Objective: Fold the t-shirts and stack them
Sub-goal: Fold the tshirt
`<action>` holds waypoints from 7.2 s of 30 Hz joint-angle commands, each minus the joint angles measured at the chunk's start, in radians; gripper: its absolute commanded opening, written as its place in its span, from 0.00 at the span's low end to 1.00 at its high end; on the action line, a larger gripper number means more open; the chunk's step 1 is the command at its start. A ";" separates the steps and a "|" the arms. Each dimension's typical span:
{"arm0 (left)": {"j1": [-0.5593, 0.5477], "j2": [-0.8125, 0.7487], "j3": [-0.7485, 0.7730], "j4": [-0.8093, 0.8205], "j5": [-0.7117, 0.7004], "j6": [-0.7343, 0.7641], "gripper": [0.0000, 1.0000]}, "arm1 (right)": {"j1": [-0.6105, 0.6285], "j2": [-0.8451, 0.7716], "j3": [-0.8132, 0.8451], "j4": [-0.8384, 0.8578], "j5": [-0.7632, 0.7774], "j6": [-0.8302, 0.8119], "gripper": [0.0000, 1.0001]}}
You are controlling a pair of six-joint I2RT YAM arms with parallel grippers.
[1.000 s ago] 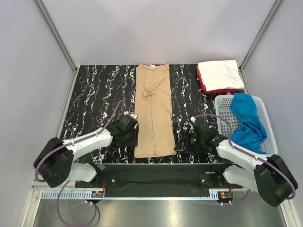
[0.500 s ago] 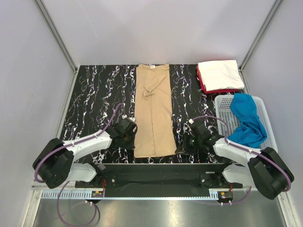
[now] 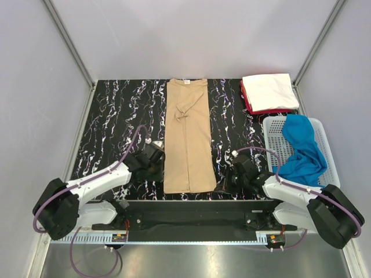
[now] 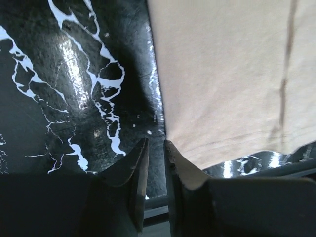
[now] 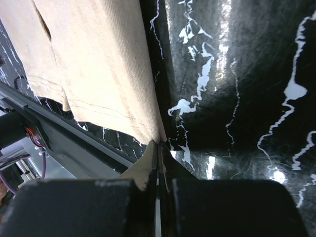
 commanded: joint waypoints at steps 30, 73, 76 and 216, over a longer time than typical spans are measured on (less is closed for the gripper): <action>-0.300 0.317 0.135 0.244 0.070 -0.134 0.25 | 0.132 -0.119 -0.023 -0.004 0.132 0.155 0.30; -0.478 0.474 0.289 0.428 0.082 -0.002 0.32 | -0.349 0.941 1.143 -0.157 -0.122 -0.406 0.32; -0.486 0.468 0.260 0.428 0.068 -0.012 0.32 | -0.349 1.002 1.177 -0.159 -0.125 -0.409 0.33; 0.094 0.042 0.112 0.147 0.191 -0.008 0.00 | 0.022 0.172 0.392 -0.086 0.188 -0.078 0.00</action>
